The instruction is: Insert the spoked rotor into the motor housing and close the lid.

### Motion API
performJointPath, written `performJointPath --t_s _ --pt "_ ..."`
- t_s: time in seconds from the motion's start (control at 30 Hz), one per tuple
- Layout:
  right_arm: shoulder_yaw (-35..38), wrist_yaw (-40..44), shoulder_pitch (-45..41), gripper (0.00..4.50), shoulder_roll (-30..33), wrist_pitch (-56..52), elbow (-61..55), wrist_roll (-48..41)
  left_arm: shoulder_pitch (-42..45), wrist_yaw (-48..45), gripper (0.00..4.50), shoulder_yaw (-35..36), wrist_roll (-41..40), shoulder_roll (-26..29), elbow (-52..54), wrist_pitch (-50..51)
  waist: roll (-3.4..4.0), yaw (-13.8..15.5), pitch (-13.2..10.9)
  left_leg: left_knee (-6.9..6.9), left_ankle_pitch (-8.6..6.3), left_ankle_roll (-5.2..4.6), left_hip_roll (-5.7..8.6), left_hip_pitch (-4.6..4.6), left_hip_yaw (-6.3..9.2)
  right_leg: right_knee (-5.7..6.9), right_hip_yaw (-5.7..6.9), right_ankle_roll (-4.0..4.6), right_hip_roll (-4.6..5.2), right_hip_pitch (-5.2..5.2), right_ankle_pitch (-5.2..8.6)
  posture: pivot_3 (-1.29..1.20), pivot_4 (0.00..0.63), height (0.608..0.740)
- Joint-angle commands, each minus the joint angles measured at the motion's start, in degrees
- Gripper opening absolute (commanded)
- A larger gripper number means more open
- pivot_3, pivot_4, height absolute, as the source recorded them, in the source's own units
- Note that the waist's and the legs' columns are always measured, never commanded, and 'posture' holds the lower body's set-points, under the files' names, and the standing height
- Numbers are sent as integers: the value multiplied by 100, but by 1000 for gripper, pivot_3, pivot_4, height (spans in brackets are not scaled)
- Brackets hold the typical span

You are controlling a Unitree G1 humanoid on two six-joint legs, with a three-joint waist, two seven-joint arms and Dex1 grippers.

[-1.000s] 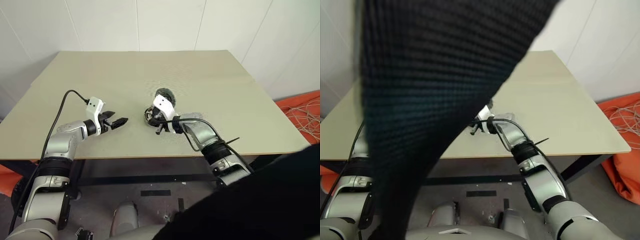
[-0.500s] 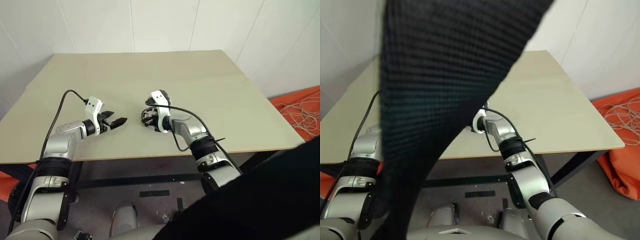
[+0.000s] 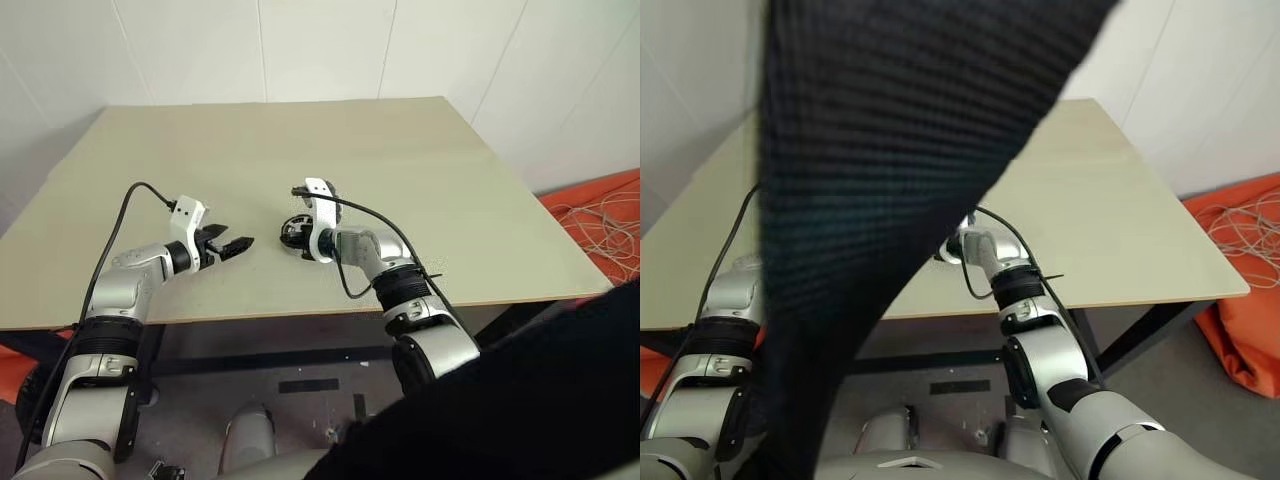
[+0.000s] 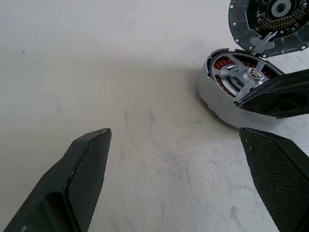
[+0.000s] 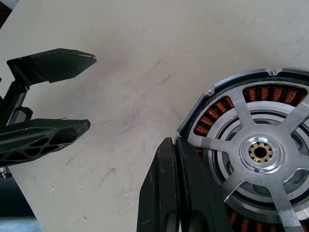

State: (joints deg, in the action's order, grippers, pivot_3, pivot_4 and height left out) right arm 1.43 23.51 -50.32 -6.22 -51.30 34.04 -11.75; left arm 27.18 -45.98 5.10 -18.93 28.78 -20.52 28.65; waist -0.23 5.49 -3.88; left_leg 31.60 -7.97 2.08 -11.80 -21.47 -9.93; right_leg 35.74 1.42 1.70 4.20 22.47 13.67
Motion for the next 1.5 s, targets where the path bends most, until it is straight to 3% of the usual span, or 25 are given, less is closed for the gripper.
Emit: performJointPath --t_s 0.03,0.23,0.33,0.47,0.57,0.7,0.9,1.17,1.5 --pt "118 -8 -101 29 -23 -259 -481 -288 54 4 4500 98 -66 22 222 -50 0 5 0 -1 1 2 0 -12 0 -2 1 0 0 10 0 0 0 740" --pt "193 -7 -119 29 -92 -586 -829 -554 79 -2 4500 90 -58 10 182 -69 0 11 0 0 3 4 1 -47 -2 -5 6 -1 0 41 -1 0 0 740" --pt "169 -5 -92 589 -50 -569 -871 -604 85 -9 4500 88 -54 13 172 -76 0 12 0 0 3 5 1 -45 -2 -4 6 -1 0 39 -1 0 0 740" --pt "-242 512 114 1764 144 -346 -1620 -682 76 -15 4500 85 -50 20 177 -76 -1 20 0 0 7 12 1 -45 -1 -2 6 -1 0 40 -1 0 0 740" --pt "-720 1159 446 1764 553 -107 -2482 -748 82 -16 4500 75 -44 9 171 -79 -2 46 1 0 7 11 1 -47 0 -5 6 -3 0 38 -2 0 0 740" --pt "-1709 2128 929 1764 1781 1032 -3169 -173 115 -29 4500 51 -22 -23 104 -124 -4 142 2 6 5 8 3 -46 4 -11 10 -27 1 26 -16 0 0 740" --pt "-2661 2661 912 1764 3158 3026 -2269 1169 195 -42 4500 2 1 -99 10 -171 -5 173 1 31 1 1 1 -28 -2 -3 9 -16 1 2 -8 0 0 740" --pt "-2659 2616 560 1764 3222 4192 -1303 1834 164 -39 4500 -7 4 -112 2 -183 -5 135 1 62 -19 -33 0 -30 -7 4 9 -8 0 -5 -12 0 0 740" --pt "-2703 2999 688 1764 3127 4781 -1436 2099 157 -59 4500 18 -30 -80 29 -115 -5 143 1 95 -38 -65 -1 -43 -8 5 10 -8 1 -9 -13 0 0 740"
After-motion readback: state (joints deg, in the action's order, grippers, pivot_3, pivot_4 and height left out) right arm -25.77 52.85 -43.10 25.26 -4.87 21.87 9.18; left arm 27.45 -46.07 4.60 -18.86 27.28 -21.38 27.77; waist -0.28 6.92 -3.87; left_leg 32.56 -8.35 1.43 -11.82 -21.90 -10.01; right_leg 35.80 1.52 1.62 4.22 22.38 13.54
